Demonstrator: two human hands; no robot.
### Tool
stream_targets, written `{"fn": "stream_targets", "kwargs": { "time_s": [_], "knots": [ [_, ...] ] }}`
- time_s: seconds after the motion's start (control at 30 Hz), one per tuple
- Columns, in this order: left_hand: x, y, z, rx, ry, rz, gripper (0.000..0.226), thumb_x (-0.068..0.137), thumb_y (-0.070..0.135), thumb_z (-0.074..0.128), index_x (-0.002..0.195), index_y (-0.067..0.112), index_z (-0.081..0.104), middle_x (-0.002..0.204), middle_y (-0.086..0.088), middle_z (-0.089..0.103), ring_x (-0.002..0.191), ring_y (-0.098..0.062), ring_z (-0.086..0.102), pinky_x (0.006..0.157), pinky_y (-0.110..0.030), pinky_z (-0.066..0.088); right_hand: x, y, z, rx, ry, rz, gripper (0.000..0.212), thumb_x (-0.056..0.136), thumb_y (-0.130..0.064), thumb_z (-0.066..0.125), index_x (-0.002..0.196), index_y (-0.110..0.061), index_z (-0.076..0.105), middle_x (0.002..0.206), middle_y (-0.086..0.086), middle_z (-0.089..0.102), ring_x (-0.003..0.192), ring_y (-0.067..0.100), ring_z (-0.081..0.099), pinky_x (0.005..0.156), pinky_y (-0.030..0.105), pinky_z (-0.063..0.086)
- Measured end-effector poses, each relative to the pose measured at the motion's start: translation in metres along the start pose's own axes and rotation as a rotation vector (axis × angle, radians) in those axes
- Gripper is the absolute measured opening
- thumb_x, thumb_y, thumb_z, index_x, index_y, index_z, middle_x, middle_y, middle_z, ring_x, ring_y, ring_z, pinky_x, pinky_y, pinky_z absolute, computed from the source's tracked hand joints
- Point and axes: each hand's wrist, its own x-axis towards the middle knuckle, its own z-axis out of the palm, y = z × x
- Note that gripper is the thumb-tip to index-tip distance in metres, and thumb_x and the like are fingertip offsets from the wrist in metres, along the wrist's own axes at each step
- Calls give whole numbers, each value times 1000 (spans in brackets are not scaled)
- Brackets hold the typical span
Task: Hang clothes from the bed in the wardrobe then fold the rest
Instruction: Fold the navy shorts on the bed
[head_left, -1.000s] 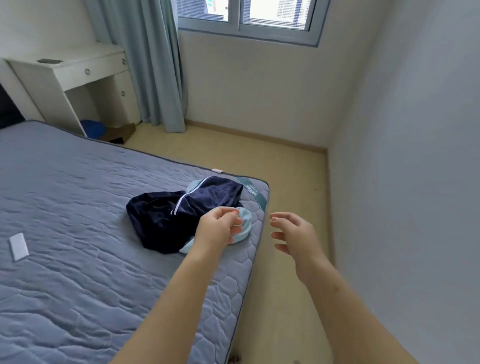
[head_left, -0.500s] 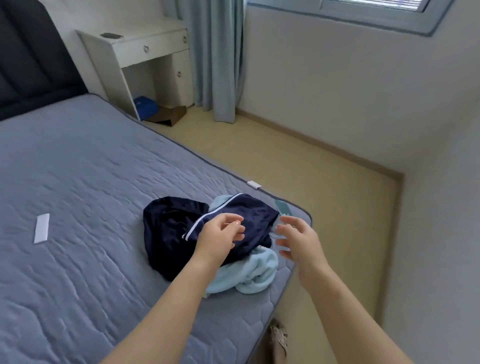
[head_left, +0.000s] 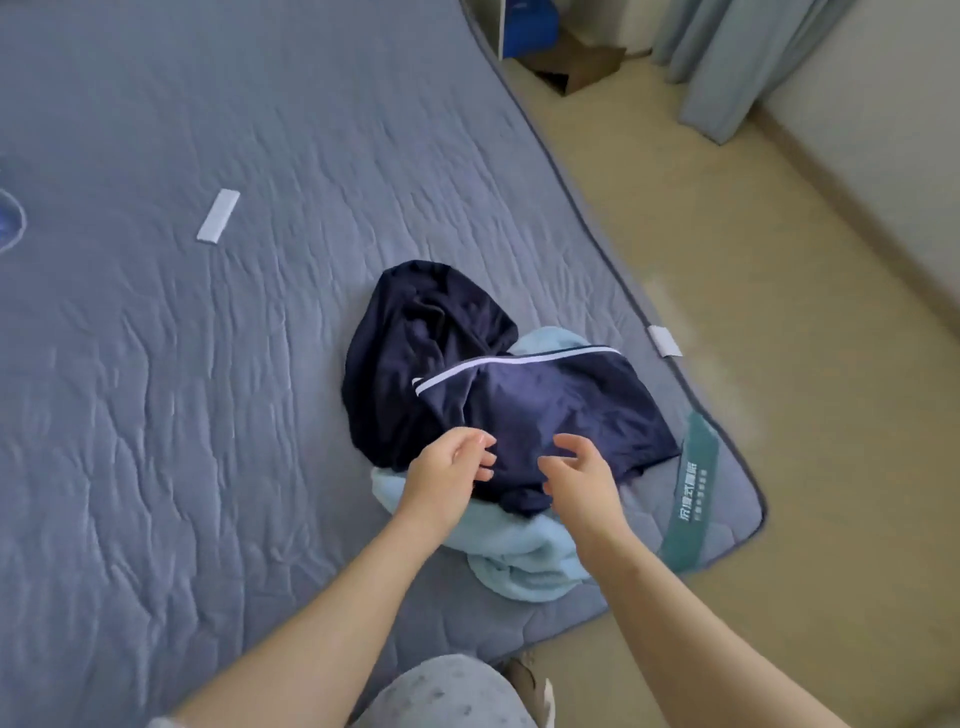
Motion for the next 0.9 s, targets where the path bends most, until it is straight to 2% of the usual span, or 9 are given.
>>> {"fn": "stream_targets", "kwargs": {
  "time_s": [0.07, 0.13, 0.2, 0.4, 0.5, 0.6, 0.7, 0.83, 0.9],
  "knots": [
    [18, -35, 12, 57, 29, -47, 23, 94, 22, 48, 78, 34, 59, 79, 11, 65, 74, -7, 64, 73, -25, 48, 25, 26, 9, -147, -50, 7, 43, 88, -14, 48, 129, -24, 42, 84, -10, 59, 77, 8, 53, 70, 24, 43],
    [30, -69, 23, 122, 3, -108, 19, 93, 24, 49, 80, 35, 58, 83, 11, 66, 84, -11, 64, 79, -25, 46, 47, 51, 19, -301, -74, 1, 50, 88, -15, 47, 136, -22, 38, 117, -2, 56, 103, 18, 52, 89, 32, 42],
    [40, -97, 29, 143, 3, -144, 16, 94, 24, 48, 85, 34, 57, 89, 9, 66, 90, -13, 62, 78, -23, 45, 67, 74, 30, -506, -24, -52, 56, 88, -16, 48, 141, -20, 33, 146, 1, 32, 126, 26, 36, 99, 37, 33],
    [73, -142, 38, 127, 21, -254, 13, 93, 22, 47, 91, 30, 57, 93, 5, 63, 91, -15, 61, 72, -24, 42, 114, 118, 50, -1024, -24, -197, 59, 90, -28, 48, 142, -34, 21, 157, -8, 2, 142, 26, 5, 111, 49, 9],
    [76, -159, 36, 47, 4, -345, 14, 93, 21, 47, 88, 31, 55, 94, 4, 62, 76, -9, 61, 64, -20, 43, 129, 132, 50, -1025, -5, -248, 23, 96, -17, 38, 117, -24, 46, 149, -9, 27, 140, 23, 17, 111, 52, 7],
    [71, -171, 32, -42, 14, -439, 12, 95, 20, 46, 94, 27, 56, 89, 6, 60, 71, -6, 59, 62, -19, 43, 127, 135, 48, -829, 105, -265, 18, 95, -8, 36, 104, -16, 49, 100, -2, 58, 111, 19, 50, 114, 44, 5],
    [68, -172, 31, -136, 40, -486, 13, 96, 25, 45, 101, 24, 57, 92, 5, 62, 76, -8, 61, 63, -21, 45, 118, 130, 52, -864, 97, -377, 14, 93, -5, 33, 94, -15, 42, 57, -3, 47, 70, 19, 50, 113, 31, 11],
    [73, -151, 34, -449, -13, -557, 16, 92, 48, 47, 99, 36, 54, 106, 8, 59, 95, -12, 60, 76, -30, 51, 98, 118, 68, -521, -100, -211, 13, 94, -15, 37, 85, -25, 39, 68, -9, 49, 67, 12, 45, 63, 27, 35],
    [76, -143, 35, -637, 5, -582, 19, 91, 43, 52, 107, 32, 55, 102, 5, 63, 92, -15, 63, 71, -29, 54, 89, 115, 75, -410, -182, -150, 13, 90, -16, 42, 81, -25, 45, 72, -12, 52, 71, 11, 48, 64, 28, 35]
  ]
}}
